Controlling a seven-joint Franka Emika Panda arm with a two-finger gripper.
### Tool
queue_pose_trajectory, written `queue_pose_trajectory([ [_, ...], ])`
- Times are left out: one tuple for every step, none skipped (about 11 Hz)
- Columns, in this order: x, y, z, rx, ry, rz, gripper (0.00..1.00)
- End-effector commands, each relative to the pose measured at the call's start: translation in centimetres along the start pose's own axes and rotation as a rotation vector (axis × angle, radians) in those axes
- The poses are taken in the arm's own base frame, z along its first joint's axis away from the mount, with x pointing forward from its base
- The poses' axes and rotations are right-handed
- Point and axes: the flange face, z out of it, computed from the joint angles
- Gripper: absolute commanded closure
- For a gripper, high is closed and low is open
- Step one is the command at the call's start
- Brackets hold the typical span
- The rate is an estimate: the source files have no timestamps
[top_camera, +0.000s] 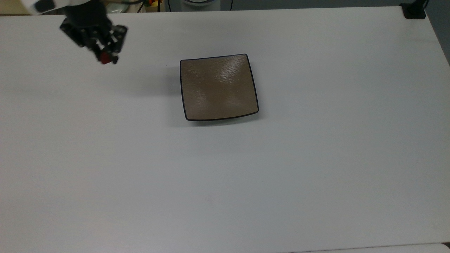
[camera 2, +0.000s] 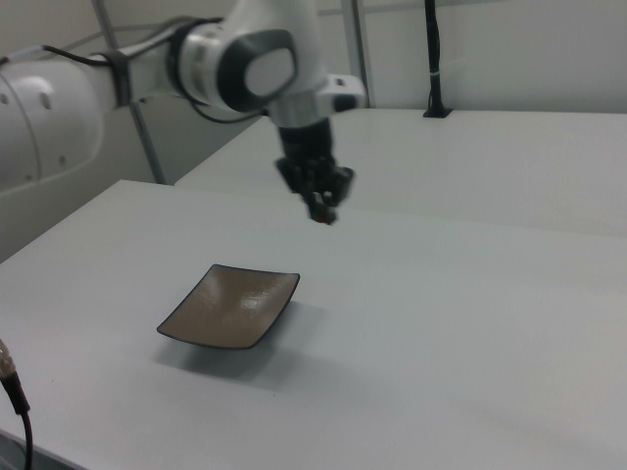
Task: Strawberries on a ceramic plate
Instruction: 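Lift the strawberry and carry it toward the brown plate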
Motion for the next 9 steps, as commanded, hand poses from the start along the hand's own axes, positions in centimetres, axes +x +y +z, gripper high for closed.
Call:
queue_pose_trajectory([
  [-3.6,-5.9,-1.2,0.016,-0.054,-0.105,0.82],
  [-4.5,-7.8,-1.7,0.019,-0.054,-0.172,0.82],
  [-5.7,-9.8,-2.0,0.021,-0.061,-0.229,0.82],
  [-6.8,-11.9,-1.9,0.023,-0.069,-0.272,0.83],
  [-7.5,-13.2,-1.1,0.024,-0.084,-0.310,0.83],
  [-8.0,-15.0,-0.1,0.026,-0.100,-0.349,0.83],
  [-8.5,-16.4,0.8,0.025,-0.118,-0.377,0.83],
  [-9.1,-17.6,1.7,0.025,-0.137,-0.402,0.83],
  [-9.4,-18.0,2.7,0.027,-0.156,-0.448,0.84],
])
